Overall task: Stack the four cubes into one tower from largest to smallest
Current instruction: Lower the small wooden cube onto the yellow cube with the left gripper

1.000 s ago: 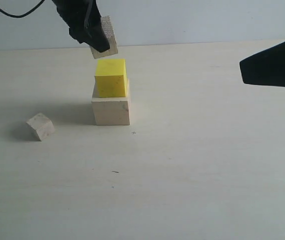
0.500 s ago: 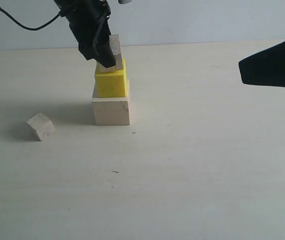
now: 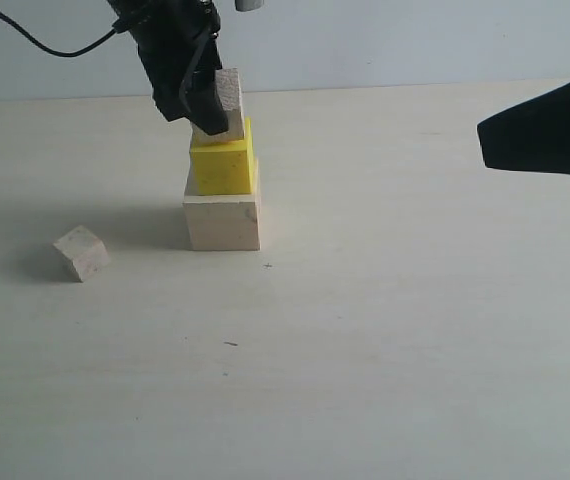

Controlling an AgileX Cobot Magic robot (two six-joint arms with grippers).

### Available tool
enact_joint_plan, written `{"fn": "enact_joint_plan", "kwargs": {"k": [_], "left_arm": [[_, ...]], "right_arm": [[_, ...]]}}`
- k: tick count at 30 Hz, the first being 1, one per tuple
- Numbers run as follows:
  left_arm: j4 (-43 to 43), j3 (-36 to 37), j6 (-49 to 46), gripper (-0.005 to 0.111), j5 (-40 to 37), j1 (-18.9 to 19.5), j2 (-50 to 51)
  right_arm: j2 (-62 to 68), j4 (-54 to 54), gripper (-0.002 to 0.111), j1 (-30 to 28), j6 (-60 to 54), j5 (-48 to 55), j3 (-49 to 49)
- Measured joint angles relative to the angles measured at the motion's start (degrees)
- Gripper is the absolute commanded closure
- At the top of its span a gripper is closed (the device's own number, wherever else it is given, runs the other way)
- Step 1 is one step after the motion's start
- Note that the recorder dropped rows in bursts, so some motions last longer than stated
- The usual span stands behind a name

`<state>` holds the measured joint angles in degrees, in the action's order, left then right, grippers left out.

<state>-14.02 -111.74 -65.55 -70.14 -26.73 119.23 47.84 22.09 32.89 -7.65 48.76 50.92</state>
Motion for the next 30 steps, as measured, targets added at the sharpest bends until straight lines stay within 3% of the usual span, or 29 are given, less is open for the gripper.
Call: {"fn": "enact_joint_plan", "kwargs": {"k": [30], "left_arm": [[0.00, 2.20, -0.66, 0.107, 0.00, 0.00, -0.80]], "right_arm": [[0.00, 0.00, 0.108, 0.00, 0.00, 0.85, 0.00]]}}
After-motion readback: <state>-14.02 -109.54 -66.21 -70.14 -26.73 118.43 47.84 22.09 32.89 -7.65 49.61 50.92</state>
